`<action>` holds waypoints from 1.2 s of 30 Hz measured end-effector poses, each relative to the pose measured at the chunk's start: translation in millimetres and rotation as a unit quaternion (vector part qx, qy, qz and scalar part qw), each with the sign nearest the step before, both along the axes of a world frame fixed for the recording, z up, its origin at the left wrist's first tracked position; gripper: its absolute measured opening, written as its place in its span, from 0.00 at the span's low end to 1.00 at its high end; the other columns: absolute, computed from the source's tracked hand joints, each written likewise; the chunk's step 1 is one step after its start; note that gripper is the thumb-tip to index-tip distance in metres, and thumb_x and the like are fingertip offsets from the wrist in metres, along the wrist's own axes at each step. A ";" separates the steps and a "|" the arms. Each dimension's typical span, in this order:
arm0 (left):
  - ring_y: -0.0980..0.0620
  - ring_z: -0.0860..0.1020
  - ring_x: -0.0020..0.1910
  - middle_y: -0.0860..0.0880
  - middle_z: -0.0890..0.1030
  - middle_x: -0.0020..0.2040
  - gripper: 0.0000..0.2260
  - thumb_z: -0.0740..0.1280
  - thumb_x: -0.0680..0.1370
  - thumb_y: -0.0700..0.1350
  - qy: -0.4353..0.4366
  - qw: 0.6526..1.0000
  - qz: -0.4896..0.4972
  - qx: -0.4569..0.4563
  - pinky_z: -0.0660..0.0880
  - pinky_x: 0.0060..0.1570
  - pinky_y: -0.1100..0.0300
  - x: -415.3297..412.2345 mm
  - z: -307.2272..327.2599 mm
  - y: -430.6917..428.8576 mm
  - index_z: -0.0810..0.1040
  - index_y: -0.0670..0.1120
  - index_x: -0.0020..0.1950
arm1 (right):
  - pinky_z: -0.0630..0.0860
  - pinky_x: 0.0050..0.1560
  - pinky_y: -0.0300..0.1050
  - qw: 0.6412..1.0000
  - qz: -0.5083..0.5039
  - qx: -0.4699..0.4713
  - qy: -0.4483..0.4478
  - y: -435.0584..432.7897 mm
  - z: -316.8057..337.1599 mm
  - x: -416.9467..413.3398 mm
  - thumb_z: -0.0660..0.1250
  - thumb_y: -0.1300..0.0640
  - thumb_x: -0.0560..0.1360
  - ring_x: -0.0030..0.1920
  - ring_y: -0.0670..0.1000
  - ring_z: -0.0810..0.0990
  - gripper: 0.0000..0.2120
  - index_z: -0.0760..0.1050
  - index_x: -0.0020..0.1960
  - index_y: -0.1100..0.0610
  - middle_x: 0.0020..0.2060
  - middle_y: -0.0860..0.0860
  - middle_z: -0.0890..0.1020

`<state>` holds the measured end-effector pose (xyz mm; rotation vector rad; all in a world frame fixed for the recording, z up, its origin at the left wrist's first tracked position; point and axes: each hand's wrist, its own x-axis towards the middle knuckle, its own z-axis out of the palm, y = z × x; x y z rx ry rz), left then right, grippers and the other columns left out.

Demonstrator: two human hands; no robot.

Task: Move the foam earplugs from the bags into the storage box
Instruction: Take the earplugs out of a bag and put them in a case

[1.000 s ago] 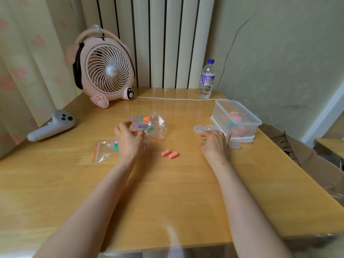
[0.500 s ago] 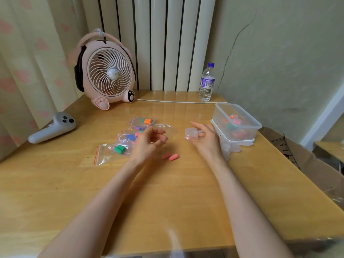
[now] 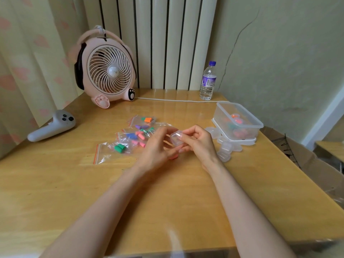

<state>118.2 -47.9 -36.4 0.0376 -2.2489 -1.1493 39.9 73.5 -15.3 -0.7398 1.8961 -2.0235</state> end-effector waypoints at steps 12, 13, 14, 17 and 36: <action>0.50 0.74 0.43 0.49 0.73 0.47 0.21 0.77 0.65 0.50 0.040 0.983 0.114 -0.138 0.74 0.42 0.52 -3.4 -4.5 -9.5 0.74 0.42 0.50 | 0.77 0.32 0.40 0.997 -0.009 0.030 0.067 -11.9 -6.9 8.6 0.72 0.64 0.71 0.29 0.46 0.78 0.08 0.75 0.46 0.58 0.31 0.53 0.76; 0.49 0.76 0.42 0.48 0.75 0.46 0.21 0.77 0.65 0.49 0.045 0.983 0.118 -0.132 0.75 0.41 0.52 -3.9 -3.2 -12.2 0.75 0.41 0.50 | 0.77 0.33 0.39 0.998 -0.001 0.025 0.061 -12.0 -7.1 6.9 0.71 0.63 0.71 0.31 0.46 0.79 0.06 0.75 0.47 0.58 0.33 0.53 0.77; 0.48 0.76 0.40 0.47 0.76 0.45 0.20 0.78 0.66 0.49 0.049 0.984 0.122 -0.123 0.75 0.41 0.53 -4.2 -1.5 -15.8 0.76 0.40 0.50 | 0.76 0.34 0.37 0.998 0.004 0.031 0.060 -11.2 -8.4 3.9 0.70 0.62 0.72 0.33 0.46 0.80 0.05 0.76 0.47 0.57 0.35 0.52 0.78; 0.48 0.76 0.39 0.45 0.78 0.44 0.20 0.79 0.64 0.47 0.045 0.984 0.150 -0.080 0.74 0.40 0.58 -2.6 3.1 -29.8 0.78 0.38 0.48 | 0.73 0.41 0.34 0.986 0.033 0.131 0.098 -3.9 -10.5 -4.3 0.67 0.68 0.73 0.39 0.45 0.80 0.10 0.78 0.48 0.55 0.45 0.51 0.81; 0.51 0.76 0.49 0.51 0.76 0.50 0.24 0.76 0.68 0.41 0.021 0.995 0.098 -0.018 0.73 0.47 0.57 -3.0 -0.4 -35.1 0.73 0.42 0.61 | 0.78 0.54 0.42 0.937 0.072 0.239 0.246 -11.9 -30.6 1.2 0.71 0.70 0.68 0.30 0.31 0.74 0.11 0.76 0.46 0.57 0.38 0.47 0.72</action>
